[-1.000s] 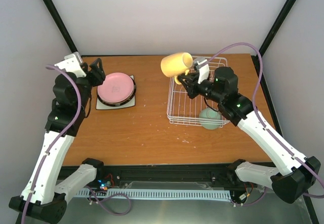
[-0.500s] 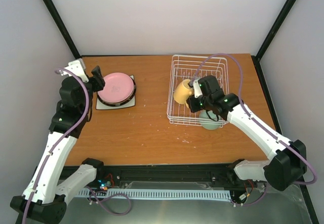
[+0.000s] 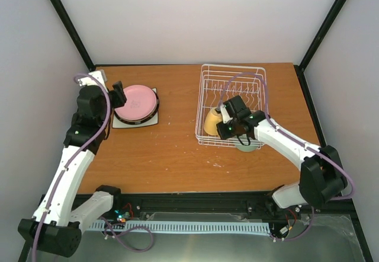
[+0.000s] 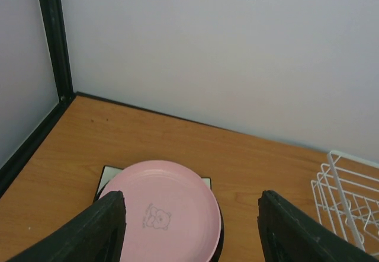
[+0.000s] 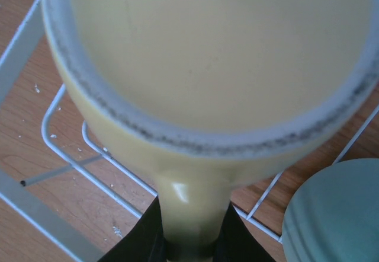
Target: Load the mixed dishes into the dish rack
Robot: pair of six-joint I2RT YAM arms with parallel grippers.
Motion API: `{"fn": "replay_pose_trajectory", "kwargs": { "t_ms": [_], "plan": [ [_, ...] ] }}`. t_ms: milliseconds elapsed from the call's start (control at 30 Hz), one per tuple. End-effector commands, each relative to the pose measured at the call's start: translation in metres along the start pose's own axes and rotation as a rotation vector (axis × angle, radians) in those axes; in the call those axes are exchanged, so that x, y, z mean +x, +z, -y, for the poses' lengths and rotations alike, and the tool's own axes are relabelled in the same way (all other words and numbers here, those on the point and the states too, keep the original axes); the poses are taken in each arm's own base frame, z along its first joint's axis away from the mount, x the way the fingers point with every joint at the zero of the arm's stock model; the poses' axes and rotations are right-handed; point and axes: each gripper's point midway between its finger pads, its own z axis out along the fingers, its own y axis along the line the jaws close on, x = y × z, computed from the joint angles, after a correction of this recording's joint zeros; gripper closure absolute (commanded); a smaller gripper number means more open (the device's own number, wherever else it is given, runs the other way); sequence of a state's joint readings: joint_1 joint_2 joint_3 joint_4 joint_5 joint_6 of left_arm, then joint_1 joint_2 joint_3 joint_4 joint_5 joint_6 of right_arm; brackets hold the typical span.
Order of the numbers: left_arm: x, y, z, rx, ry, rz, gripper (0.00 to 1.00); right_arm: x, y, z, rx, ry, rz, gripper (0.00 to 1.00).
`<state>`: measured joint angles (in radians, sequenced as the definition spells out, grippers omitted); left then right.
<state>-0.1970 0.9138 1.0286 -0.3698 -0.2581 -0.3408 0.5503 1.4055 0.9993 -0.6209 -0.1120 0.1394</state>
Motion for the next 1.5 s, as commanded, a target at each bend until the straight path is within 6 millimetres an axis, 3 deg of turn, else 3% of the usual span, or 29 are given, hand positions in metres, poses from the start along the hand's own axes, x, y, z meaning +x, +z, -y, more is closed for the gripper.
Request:
{"fn": "replay_pose_trajectory", "kwargs": {
  "t_ms": [0,367,767,900,1033,1133,1333,1467],
  "plan": [
    [0.018,0.011,-0.003,0.071,-0.014,-0.082,0.38,-0.024,0.001,0.0,0.002,-0.036,0.094,0.97],
    [0.042,0.024,-0.031,0.122,-0.085,-0.183,0.38,-0.014,0.023,0.015,0.076,-0.047,0.036,0.97],
    [0.058,0.034,-0.045,0.098,-0.077,-0.228,0.38,-0.002,0.047,0.025,0.112,-0.057,-0.028,0.97],
    [0.07,0.038,-0.052,0.156,-0.116,-0.277,0.38,0.001,0.047,0.032,0.156,-0.053,-0.049,0.89],
    [0.078,0.041,-0.068,0.179,-0.155,-0.31,0.38,0.0,0.041,0.035,0.174,-0.048,-0.043,0.71],
    [0.085,0.041,-0.076,0.205,-0.193,-0.335,0.38,0.0,0.038,0.036,0.184,-0.044,-0.039,0.63],
    [0.093,0.042,-0.085,0.212,-0.229,-0.354,0.38,-0.001,0.031,0.038,0.197,-0.037,-0.031,0.54],
    [0.104,0.048,-0.088,0.225,-0.25,-0.388,0.38,-0.008,0.013,0.037,0.205,-0.03,0.012,0.5]
  ]
}}
